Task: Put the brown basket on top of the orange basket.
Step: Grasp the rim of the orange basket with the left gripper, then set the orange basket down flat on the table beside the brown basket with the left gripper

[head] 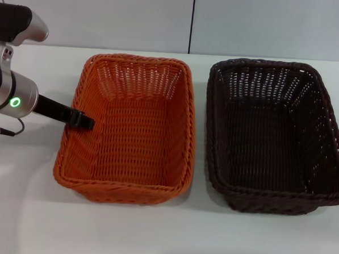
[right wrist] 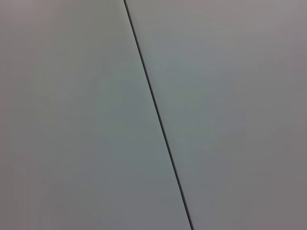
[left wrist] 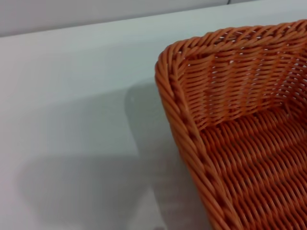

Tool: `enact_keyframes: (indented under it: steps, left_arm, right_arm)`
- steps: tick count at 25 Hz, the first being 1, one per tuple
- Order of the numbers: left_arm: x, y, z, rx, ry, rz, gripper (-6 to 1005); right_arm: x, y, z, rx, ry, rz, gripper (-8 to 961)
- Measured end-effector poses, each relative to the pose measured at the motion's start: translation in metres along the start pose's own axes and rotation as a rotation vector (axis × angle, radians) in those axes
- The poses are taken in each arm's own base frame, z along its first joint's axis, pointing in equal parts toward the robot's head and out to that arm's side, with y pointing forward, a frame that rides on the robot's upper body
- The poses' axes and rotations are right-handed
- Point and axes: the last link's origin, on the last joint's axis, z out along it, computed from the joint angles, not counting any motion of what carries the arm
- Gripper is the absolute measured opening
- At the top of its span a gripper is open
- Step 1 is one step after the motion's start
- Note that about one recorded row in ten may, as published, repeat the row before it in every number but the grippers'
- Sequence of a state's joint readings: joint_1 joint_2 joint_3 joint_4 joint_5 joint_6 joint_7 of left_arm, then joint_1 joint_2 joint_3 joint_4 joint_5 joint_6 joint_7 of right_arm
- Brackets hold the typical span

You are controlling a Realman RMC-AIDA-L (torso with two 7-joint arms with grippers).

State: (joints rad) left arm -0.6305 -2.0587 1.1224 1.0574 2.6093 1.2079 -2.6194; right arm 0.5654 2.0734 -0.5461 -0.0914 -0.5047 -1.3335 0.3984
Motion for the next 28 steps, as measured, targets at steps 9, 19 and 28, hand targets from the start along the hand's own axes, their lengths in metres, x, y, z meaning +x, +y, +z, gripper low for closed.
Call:
enact_keyframes:
  steps: [9,19,28]
  left_arm:
    - [0.004,0.000,-0.004,0.012,0.025,0.038,371]
    - [0.011,0.001,-0.012,0.025,0.040,0.125,225]
    - [0.018,-0.005,-0.043,0.100,-0.031,0.357,222]
  right_arm:
    - [0.000,-0.001,0.003,0.004,0.010,-0.006,569]
    - [0.000,-0.002,0.006,0.013,0.013,-0.007,569]
    - [0.001,0.000,0.008,0.011,0.018,-0.006,570]
